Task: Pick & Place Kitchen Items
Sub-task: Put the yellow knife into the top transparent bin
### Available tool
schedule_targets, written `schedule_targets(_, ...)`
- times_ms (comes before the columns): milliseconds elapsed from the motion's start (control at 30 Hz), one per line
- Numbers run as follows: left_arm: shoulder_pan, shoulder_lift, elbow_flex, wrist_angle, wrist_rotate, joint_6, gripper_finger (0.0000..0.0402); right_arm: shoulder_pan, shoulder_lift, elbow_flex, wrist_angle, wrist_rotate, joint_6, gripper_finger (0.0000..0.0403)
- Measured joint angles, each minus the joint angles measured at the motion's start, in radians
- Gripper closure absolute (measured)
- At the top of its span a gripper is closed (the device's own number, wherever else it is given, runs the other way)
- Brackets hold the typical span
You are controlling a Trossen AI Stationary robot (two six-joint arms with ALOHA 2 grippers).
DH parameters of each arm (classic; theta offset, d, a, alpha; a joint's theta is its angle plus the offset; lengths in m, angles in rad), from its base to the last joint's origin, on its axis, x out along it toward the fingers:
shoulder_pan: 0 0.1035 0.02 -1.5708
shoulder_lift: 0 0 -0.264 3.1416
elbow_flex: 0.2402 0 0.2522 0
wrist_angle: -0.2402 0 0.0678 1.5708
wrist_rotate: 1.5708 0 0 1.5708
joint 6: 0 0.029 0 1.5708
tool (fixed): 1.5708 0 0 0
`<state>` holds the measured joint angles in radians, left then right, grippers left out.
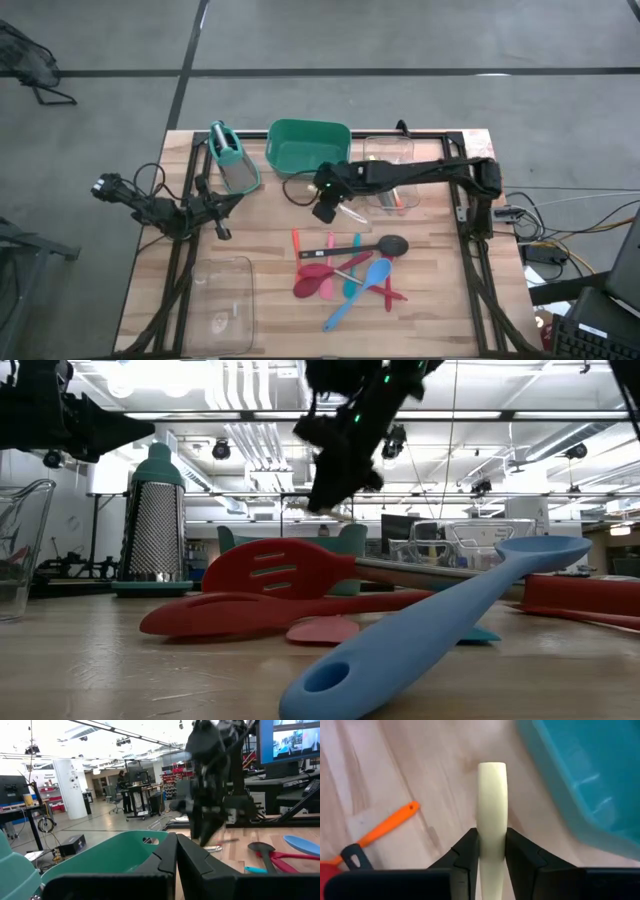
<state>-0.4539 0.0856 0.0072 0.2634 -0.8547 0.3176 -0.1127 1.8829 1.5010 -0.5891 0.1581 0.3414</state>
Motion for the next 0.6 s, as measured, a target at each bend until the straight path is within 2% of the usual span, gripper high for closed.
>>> schedule_targets(300, 0.000, 0.000, 0.000, -0.003, 0.000, 0.000, 0.0390, -0.005, -0.150, -0.023, -0.161, 0.280, 0.035, 0.0326)
schedule_targets(600, 0.000, 0.000, 0.000, -0.006, 0.000, 0.000, 0.0390, -0.052, -0.220, -0.094, -0.223, 0.443, 0.105, 0.0328)
